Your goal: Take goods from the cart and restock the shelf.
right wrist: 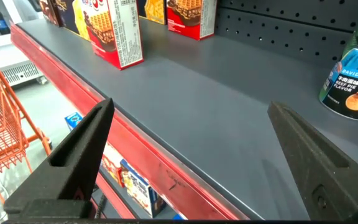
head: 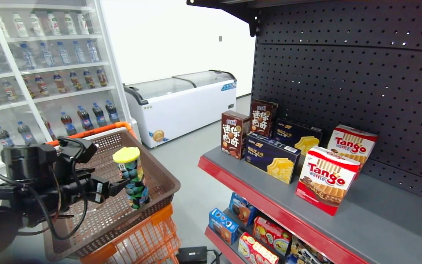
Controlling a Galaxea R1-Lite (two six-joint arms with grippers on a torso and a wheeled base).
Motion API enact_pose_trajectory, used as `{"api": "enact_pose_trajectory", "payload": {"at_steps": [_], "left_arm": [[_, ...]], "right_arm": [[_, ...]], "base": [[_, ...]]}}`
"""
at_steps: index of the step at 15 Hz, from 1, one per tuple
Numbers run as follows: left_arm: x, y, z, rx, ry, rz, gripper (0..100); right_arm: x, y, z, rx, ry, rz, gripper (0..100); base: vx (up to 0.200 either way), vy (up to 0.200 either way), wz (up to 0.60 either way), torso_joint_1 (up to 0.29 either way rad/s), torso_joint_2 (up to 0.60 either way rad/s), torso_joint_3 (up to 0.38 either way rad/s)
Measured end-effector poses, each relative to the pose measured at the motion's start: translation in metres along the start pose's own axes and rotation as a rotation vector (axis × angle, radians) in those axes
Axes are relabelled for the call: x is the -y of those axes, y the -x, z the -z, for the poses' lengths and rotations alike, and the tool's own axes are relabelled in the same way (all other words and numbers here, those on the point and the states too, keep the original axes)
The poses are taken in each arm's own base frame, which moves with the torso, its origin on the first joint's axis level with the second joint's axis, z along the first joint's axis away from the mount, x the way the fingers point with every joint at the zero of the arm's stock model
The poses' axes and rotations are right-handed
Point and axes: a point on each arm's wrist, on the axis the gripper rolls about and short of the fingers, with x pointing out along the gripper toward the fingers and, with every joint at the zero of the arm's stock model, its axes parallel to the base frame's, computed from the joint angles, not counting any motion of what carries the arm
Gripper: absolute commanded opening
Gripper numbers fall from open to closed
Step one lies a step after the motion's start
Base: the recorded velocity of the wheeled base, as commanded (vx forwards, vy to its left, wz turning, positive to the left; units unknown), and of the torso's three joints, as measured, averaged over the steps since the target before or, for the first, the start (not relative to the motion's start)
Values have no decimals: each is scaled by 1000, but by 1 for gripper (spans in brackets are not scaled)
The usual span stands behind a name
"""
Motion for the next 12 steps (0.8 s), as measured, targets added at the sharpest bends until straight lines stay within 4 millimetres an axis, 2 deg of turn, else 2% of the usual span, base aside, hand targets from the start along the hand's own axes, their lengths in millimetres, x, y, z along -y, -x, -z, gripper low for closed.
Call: {"api": "enact_pose_trajectory", "payload": {"at_steps": [6, 12], "left_arm": [[3, -49, 17, -37, 0, 24, 100], [1, -88, 13, 15, -19, 25, 100]], "right_arm": [[0, 0, 0, 0, 0, 0, 100], [0, 0, 0, 0, 0, 0, 100]], "base": [[0, 0, 0, 0, 0, 0], [0, 0, 0, 0, 0, 0]]}}
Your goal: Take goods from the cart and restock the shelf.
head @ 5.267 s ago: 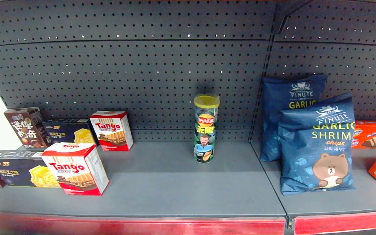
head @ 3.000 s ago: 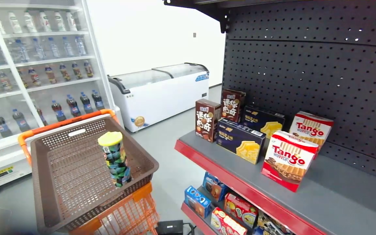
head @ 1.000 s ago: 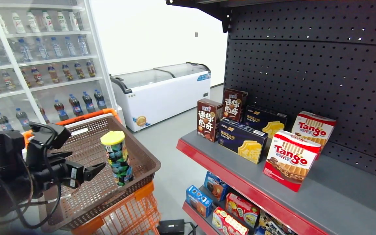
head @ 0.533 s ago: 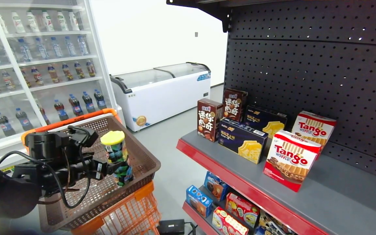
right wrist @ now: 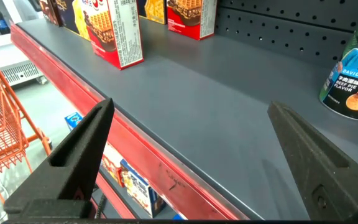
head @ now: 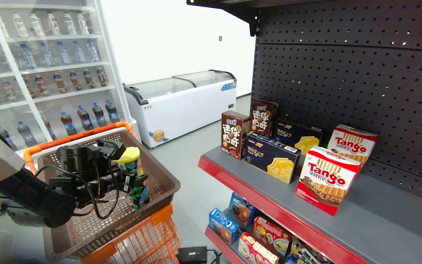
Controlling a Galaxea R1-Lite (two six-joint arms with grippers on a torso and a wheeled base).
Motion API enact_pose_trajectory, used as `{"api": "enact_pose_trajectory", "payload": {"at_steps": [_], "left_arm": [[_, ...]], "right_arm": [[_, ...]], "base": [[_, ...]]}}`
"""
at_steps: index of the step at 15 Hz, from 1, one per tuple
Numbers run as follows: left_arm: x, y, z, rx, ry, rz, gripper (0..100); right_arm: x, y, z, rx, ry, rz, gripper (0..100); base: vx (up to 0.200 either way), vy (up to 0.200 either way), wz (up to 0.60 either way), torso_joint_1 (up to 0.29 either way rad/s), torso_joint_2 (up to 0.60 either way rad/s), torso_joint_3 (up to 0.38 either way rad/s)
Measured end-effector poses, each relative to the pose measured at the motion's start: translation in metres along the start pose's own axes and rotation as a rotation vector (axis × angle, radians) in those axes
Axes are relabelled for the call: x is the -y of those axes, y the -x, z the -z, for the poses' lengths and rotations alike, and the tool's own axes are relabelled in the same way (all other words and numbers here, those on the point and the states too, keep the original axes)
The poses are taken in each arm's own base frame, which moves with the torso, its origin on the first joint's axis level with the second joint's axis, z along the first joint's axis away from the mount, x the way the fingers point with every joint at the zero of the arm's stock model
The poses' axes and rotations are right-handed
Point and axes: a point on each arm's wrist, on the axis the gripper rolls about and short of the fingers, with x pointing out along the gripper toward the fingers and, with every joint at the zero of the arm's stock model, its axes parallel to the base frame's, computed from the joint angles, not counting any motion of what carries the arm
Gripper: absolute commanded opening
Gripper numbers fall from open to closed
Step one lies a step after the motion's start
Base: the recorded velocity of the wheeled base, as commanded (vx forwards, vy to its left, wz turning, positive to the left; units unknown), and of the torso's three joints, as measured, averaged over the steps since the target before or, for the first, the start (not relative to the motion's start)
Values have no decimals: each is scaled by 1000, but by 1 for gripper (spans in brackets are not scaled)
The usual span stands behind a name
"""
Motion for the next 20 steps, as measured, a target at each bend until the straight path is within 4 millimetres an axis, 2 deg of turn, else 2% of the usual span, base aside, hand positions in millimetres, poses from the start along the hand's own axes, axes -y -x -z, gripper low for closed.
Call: {"api": "enact_pose_trajectory", "payload": {"at_steps": [7, 8, 12, 16, 20], "left_arm": [[-3, -28, 8, -3, -1, -4, 100], [-3, -31, 9, 4, -2, -7, 0], [-2, -37, 9, 22, -29, -9, 0], [7, -42, -5, 43, -94, 23, 0], [20, -25, -40, 90, -111, 88, 0]], "right_arm": [[0, 0, 0, 0, 0, 0, 100], [0, 0, 0, 0, 0, 0, 100], [0, 0, 0, 0, 0, 0, 100], [0, 0, 0, 0, 0, 0, 100], [0, 0, 0, 0, 0, 0, 100]], "base": [[0, 0, 0, 0, 0, 0], [0, 0, 0, 0, 0, 0], [0, 0, 0, 0, 0, 0], [0, 0, 0, 0, 0, 0], [0, 0, 0, 0, 0, 0]]}}
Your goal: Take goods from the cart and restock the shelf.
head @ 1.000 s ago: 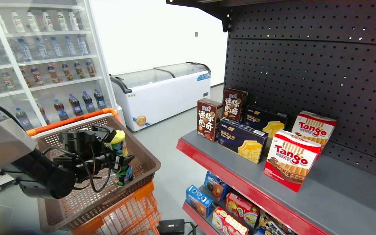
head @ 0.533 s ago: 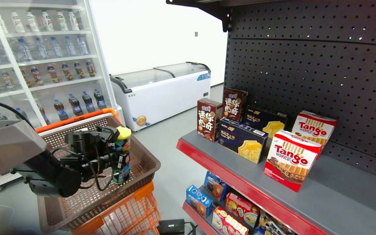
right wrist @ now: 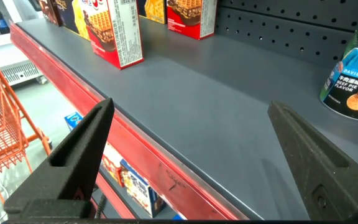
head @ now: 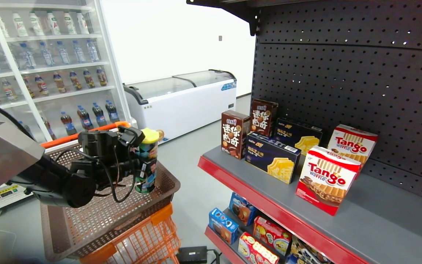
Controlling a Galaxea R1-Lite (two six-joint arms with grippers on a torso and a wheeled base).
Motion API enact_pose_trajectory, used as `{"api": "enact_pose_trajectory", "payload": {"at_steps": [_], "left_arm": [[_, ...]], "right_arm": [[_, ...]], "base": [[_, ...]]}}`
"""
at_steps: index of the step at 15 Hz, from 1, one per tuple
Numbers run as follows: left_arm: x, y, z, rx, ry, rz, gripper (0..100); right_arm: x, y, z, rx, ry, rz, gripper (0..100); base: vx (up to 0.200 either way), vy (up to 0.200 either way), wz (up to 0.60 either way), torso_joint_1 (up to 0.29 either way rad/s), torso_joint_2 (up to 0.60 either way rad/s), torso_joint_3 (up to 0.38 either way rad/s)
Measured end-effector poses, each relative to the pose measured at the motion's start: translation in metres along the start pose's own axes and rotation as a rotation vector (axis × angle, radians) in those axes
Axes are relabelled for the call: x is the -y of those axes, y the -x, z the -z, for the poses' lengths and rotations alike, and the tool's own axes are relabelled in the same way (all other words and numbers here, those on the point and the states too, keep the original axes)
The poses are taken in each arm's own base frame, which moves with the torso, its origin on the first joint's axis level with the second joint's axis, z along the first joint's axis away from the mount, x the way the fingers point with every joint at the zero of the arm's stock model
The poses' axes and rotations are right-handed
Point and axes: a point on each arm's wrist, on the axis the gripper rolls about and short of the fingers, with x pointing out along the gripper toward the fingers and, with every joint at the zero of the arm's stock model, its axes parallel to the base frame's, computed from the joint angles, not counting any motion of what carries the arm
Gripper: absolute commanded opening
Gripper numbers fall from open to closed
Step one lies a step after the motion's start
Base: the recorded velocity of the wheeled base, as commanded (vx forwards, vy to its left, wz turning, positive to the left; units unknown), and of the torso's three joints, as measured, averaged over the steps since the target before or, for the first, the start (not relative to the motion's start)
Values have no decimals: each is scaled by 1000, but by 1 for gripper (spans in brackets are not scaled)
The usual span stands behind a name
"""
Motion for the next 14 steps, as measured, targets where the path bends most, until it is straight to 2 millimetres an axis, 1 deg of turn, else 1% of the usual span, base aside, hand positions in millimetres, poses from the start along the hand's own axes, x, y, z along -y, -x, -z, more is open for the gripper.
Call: {"api": "enact_pose_trajectory", "payload": {"at_steps": [2, 4, 5, 9, 12, 14], "left_arm": [[4, 10, -21, 33, 14, 29, 0], [6, 26, -44, 115, 9, 118, 0], [6, 33, -51, 136, 9, 137, 0], [13, 74, -71, 185, 69, 278, 0], [22, 106, -88, 247, 69, 359, 0], [29, 119, -91, 276, 48, 416, 0]], "right_arm": [[0, 0, 0, 0, 0, 0, 100], [0, 0, 0, 0, 0, 0, 100], [0, 0, 0, 0, 0, 0, 100], [0, 0, 0, 0, 0, 0, 100], [0, 0, 0, 0, 0, 0, 100], [0, 0, 0, 0, 0, 0, 100]], "base": [[0, 0, 0, 0, 0, 0], [0, 0, 0, 0, 0, 0], [0, 0, 0, 0, 0, 0], [0, 0, 0, 0, 0, 0], [0, 0, 0, 0, 0, 0], [0, 0, 0, 0, 0, 0]]}}
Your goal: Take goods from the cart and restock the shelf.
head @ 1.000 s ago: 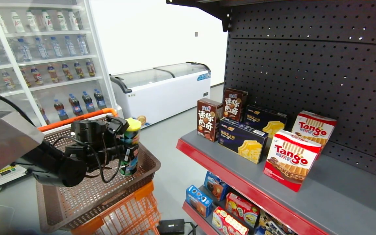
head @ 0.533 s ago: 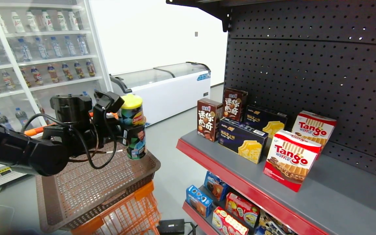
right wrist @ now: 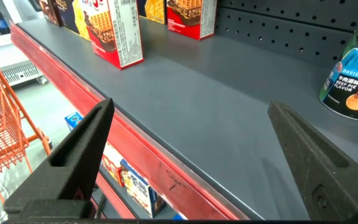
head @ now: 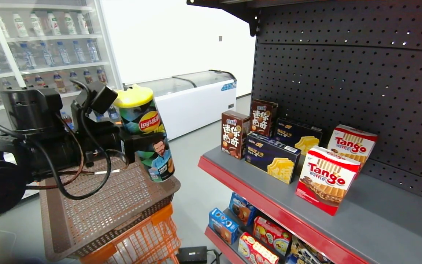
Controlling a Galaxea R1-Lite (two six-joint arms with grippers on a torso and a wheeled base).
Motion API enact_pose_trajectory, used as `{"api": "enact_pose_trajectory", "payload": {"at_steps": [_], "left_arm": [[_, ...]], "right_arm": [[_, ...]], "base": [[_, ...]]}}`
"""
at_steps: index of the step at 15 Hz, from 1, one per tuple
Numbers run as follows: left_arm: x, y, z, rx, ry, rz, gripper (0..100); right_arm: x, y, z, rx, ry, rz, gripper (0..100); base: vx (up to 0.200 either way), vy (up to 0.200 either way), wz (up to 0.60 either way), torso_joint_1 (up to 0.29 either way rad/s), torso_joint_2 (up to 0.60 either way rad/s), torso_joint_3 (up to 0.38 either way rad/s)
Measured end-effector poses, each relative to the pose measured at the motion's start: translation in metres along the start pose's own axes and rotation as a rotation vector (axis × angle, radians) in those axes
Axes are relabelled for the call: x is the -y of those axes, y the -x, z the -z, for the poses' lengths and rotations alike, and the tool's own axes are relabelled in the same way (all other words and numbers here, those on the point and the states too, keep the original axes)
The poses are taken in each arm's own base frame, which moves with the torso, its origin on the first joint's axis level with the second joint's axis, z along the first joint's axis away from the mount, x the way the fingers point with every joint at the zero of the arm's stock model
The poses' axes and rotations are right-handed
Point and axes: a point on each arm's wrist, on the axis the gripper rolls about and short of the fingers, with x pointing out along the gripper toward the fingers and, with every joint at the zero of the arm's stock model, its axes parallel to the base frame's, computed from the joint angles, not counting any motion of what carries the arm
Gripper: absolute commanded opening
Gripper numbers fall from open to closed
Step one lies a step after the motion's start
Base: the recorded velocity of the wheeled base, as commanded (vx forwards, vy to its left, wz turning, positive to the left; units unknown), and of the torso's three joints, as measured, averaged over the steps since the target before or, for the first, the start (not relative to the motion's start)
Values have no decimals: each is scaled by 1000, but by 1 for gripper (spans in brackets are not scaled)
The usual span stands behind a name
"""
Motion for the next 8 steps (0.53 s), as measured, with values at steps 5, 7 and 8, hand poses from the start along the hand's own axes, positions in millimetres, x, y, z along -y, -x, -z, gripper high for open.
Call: {"api": "enact_pose_trajectory", "payload": {"at_steps": [5, 7, 8], "left_arm": [[34, 1, -5, 18, -12, 155, 0], [46, 0, -8, 7, -10, 202, 0], [51, -1, -10, 0, -9, 220, 0]], "right_arm": [[0, 0, 0, 0, 1, 0, 100], [0, 0, 0, 0, 1, 0, 100], [0, 0, 0, 0, 1, 0, 100]], "base": [[0, 0, 0, 0, 0, 0], [0, 0, 0, 0, 0, 0], [0, 0, 0, 0, 0, 0]]}}
